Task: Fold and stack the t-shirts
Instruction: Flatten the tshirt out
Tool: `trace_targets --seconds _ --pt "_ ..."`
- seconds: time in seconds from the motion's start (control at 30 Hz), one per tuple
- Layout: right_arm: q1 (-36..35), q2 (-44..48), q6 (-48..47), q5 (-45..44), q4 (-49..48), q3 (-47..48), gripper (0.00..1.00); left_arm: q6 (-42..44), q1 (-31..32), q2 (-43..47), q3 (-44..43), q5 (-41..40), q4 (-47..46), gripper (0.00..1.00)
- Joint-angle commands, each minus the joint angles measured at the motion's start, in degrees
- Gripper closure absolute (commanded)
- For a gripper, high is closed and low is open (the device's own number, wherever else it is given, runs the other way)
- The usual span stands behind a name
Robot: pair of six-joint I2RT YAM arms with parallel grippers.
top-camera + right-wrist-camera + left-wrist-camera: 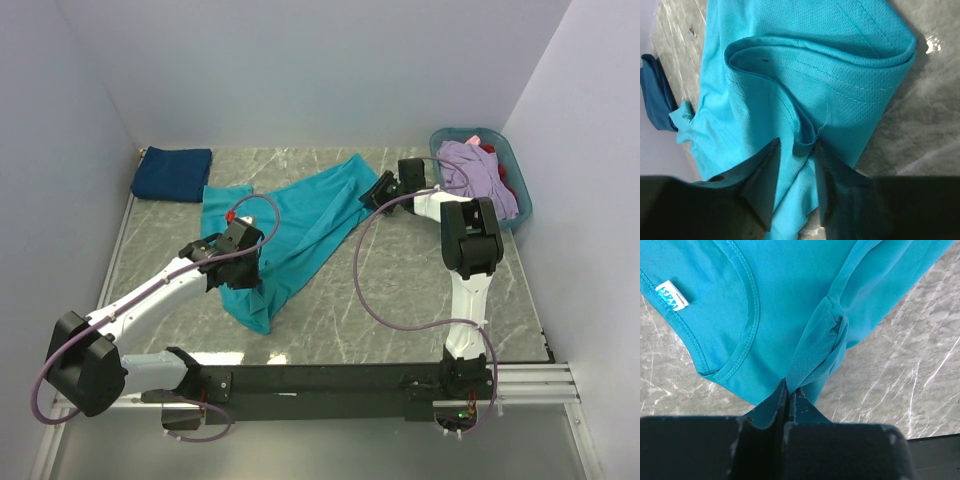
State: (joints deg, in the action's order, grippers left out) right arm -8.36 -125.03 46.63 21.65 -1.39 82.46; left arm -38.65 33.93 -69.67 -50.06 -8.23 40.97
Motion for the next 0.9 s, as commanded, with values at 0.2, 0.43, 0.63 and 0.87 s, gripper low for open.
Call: trace_targets --seconds 0.2,0.43,0.63,0.87 --pt "0.28 2.76 -1.88 -0.81 -0.9 0.52 0.87 0.24 -0.18 1.82 -0.47 1.98 -0.81 0.99" --pt "1.15 12.69 -7.34 -7.4 6.21 -2.65 1.0 5.34 0.08 1.99 -3.55 7.78 0.78 0.99" --pt "2.64 22.98 -13.05 -16.09 17.02 -5.98 1.0 10.17 3.76 2.43 -7.15 14.81 2.61 0.99" --pt "4.84 34.49 -13.85 -23.93 23.71 -16.7 1.0 12.46 8.17 1.99 -8.21 18.51 7.19 0.99"
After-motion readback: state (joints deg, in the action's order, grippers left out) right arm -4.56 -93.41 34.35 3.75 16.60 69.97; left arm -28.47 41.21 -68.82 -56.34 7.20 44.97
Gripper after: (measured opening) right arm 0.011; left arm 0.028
